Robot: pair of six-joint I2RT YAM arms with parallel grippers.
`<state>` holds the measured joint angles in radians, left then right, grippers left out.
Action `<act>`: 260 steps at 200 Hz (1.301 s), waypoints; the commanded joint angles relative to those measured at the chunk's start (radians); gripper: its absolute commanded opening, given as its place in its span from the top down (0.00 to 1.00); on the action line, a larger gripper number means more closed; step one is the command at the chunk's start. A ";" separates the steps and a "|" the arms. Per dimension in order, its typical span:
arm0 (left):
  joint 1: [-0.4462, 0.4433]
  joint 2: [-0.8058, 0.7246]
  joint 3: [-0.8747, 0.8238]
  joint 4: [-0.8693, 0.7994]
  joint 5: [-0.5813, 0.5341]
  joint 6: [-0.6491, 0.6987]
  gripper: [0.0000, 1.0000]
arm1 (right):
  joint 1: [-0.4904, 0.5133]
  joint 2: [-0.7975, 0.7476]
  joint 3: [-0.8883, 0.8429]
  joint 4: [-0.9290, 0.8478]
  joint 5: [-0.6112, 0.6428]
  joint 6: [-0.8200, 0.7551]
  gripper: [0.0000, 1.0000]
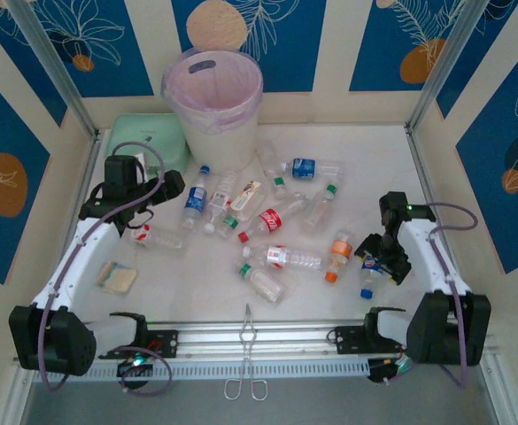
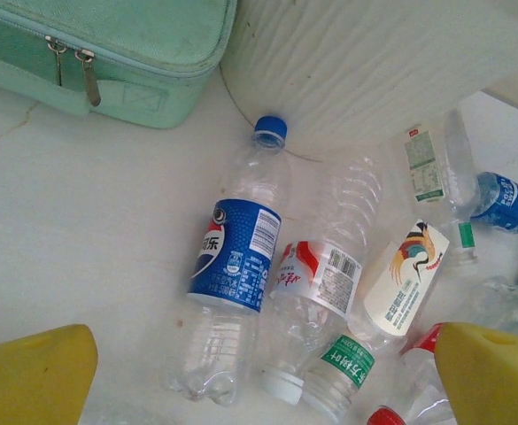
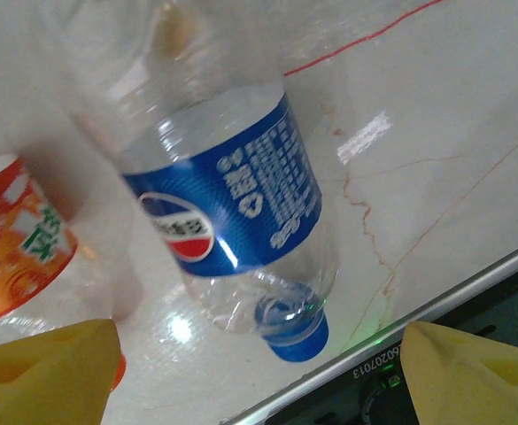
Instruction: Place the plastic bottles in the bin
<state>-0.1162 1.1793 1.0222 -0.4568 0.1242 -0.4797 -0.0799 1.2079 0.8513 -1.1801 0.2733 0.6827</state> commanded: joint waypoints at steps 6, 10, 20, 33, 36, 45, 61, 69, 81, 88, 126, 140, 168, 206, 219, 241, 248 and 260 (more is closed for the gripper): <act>-0.007 -0.011 0.005 -0.007 0.027 -0.022 0.04 | -0.026 0.062 -0.013 0.039 -0.058 -0.048 0.20; -0.007 -0.013 0.002 -0.003 0.029 -0.026 0.04 | -0.029 0.072 -0.013 0.049 -0.060 -0.054 0.20; -0.007 -0.019 -0.002 0.010 0.034 -0.032 0.04 | -0.041 0.091 -0.016 0.079 -0.067 -0.068 0.22; -0.007 -0.022 -0.005 0.025 0.034 -0.038 0.05 | -0.056 0.112 -0.030 0.138 -0.089 -0.083 0.24; -0.007 -0.022 -0.006 0.027 0.033 -0.041 0.05 | -0.059 0.117 -0.035 0.152 -0.095 -0.084 0.24; -0.007 -0.018 -0.008 0.036 0.037 -0.054 0.05 | -0.068 0.134 -0.047 0.187 -0.114 -0.087 0.26; -0.007 -0.014 -0.013 0.064 0.061 -0.090 0.06 | -0.073 0.160 -0.062 0.233 -0.144 -0.089 0.34; -0.007 -0.014 -0.021 0.083 0.073 -0.108 0.06 | -0.075 0.166 -0.062 0.240 -0.151 -0.092 0.38; -0.007 -0.014 -0.033 0.101 0.077 -0.126 0.08 | -0.077 0.169 -0.048 0.221 -0.163 -0.092 0.41; -0.007 -0.014 -0.038 0.104 0.072 -0.131 0.09 | -0.077 0.163 -0.038 0.207 -0.171 -0.093 0.43; -0.007 -0.024 -0.034 0.090 0.078 -0.145 0.09 | -0.071 0.023 0.089 0.055 -0.207 -0.088 0.52; -0.007 -0.023 -0.027 0.100 0.104 -0.150 0.10 | -0.070 -0.030 0.146 0.046 -0.271 -0.087 0.54; -0.011 0.028 -0.013 0.161 0.271 -0.173 0.09 | 0.008 -0.054 0.181 0.210 -0.526 -0.049 0.56; -0.083 0.091 0.003 0.327 0.642 -0.214 0.10 | 0.169 0.061 0.239 0.532 -0.885 -0.079 0.60; -0.130 0.111 0.022 0.308 0.713 -0.188 0.18 | 0.209 0.114 0.280 0.592 -0.980 -0.107 0.60; -0.223 0.132 -0.013 0.416 0.779 -0.226 0.25 | 0.261 0.206 0.359 0.619 -1.072 -0.154 0.61; -0.252 0.139 -0.034 0.496 0.797 -0.270 0.25 | 0.275 0.231 0.381 0.620 -1.088 -0.166 0.62; -0.295 0.155 -0.068 0.636 0.810 -0.344 0.24 | 0.290 0.267 0.411 0.628 -1.100 -0.173 0.64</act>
<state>-0.3374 1.3132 0.9947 -0.0849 0.7910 -0.7071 0.1810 1.4250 1.1915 -0.6209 -0.6571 0.5625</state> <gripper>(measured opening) 0.751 0.383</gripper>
